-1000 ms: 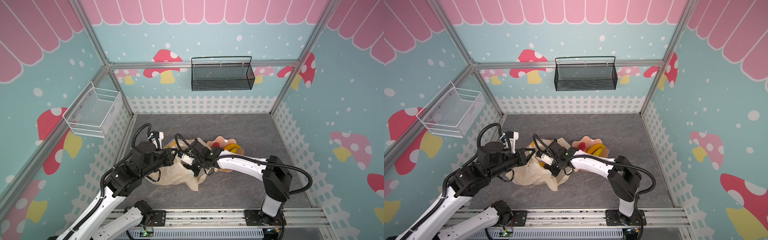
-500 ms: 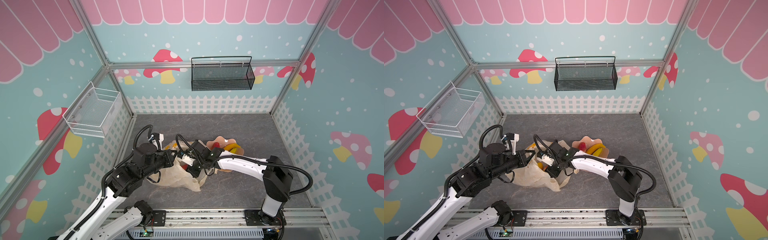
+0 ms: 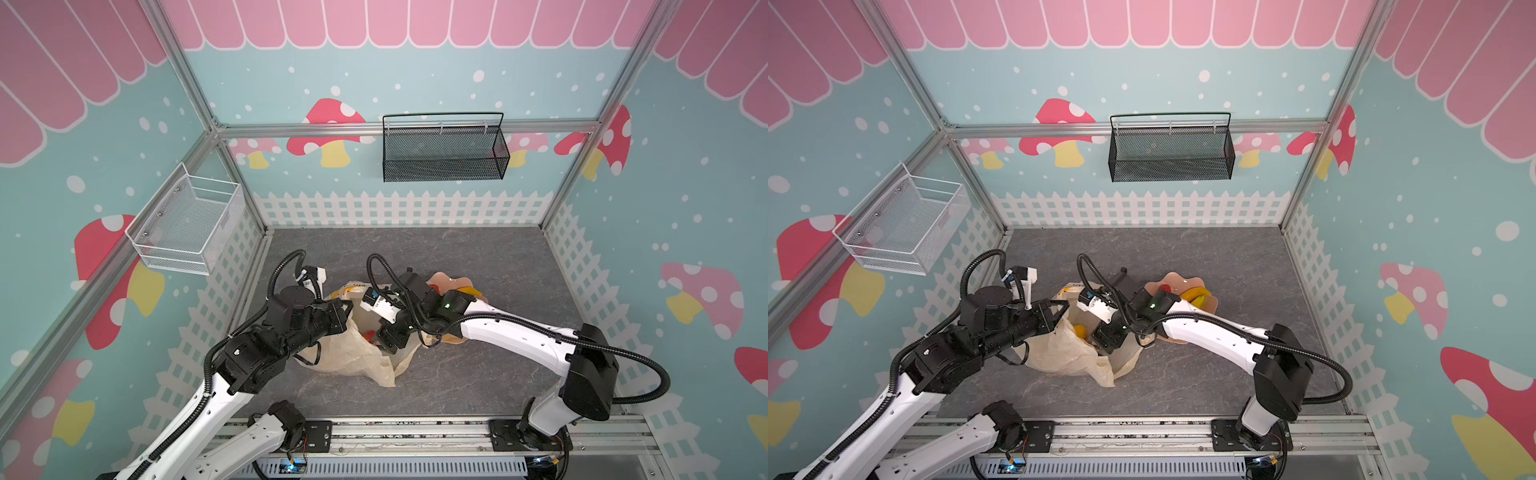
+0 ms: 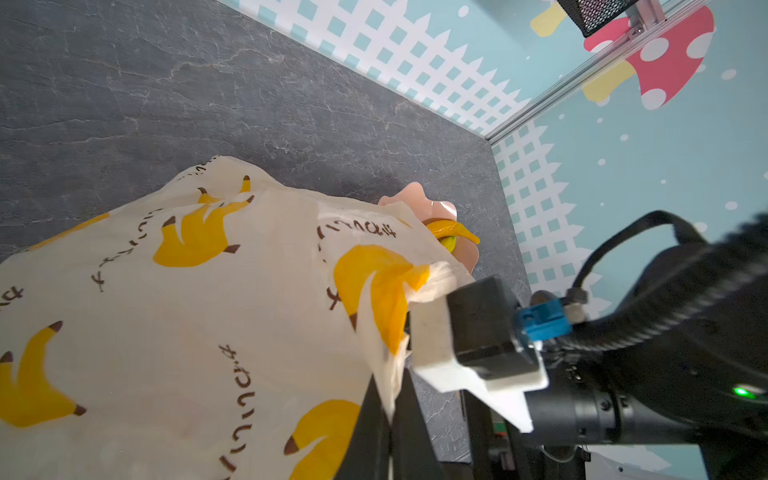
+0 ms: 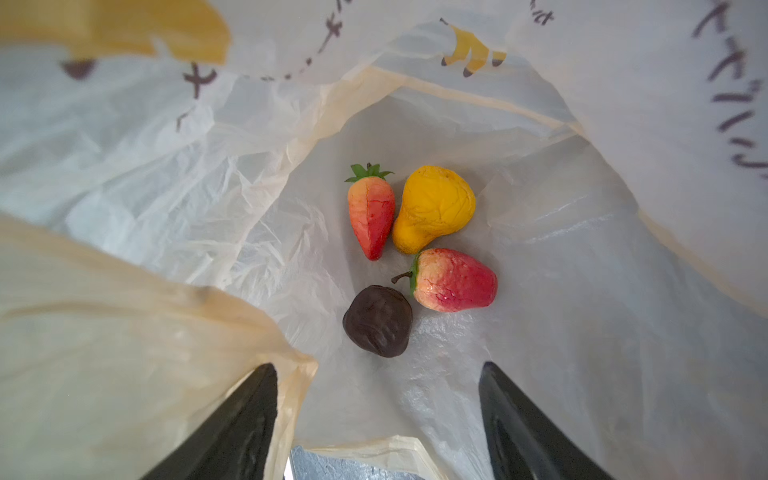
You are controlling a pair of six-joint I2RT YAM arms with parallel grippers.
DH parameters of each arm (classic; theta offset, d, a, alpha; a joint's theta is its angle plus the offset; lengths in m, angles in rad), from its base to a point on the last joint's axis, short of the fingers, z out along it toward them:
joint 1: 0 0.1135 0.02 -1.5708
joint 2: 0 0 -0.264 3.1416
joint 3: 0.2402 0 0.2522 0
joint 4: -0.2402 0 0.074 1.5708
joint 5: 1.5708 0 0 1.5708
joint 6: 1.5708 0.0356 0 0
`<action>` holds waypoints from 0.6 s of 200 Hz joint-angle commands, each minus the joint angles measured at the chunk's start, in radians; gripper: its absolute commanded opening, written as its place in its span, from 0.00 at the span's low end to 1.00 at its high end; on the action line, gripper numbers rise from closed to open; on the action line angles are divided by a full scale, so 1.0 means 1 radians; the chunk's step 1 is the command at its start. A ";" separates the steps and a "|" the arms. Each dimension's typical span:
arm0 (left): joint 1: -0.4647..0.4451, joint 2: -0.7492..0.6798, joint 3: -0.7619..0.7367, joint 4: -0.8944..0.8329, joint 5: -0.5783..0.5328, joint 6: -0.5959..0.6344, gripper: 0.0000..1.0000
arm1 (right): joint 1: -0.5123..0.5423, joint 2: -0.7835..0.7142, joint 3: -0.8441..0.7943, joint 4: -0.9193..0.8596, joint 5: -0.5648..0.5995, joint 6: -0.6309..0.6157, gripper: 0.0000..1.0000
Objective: Place the fruits into the plastic bag
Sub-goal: 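Withdraw the right gripper from the bag back over the bowl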
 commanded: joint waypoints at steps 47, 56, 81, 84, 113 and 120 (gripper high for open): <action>0.010 -0.004 -0.005 -0.020 -0.024 -0.018 0.02 | -0.026 -0.148 0.030 -0.078 -0.013 -0.010 0.80; 0.010 -0.004 -0.006 -0.020 -0.025 -0.018 0.02 | -0.033 -0.165 0.035 -0.080 -0.009 -0.006 0.80; 0.011 -0.009 -0.004 -0.020 -0.026 -0.018 0.02 | -0.051 -0.202 0.063 -0.078 -0.010 0.012 0.80; 0.010 -0.009 -0.005 -0.020 -0.026 -0.017 0.02 | -0.052 -0.207 0.067 -0.075 -0.014 0.014 0.80; 0.011 -0.015 -0.008 -0.020 -0.025 -0.020 0.02 | -0.073 -0.242 0.098 -0.058 -0.015 0.034 0.82; 0.010 -0.013 -0.009 -0.020 -0.023 -0.022 0.02 | -0.079 -0.251 0.099 -0.051 -0.011 0.039 0.82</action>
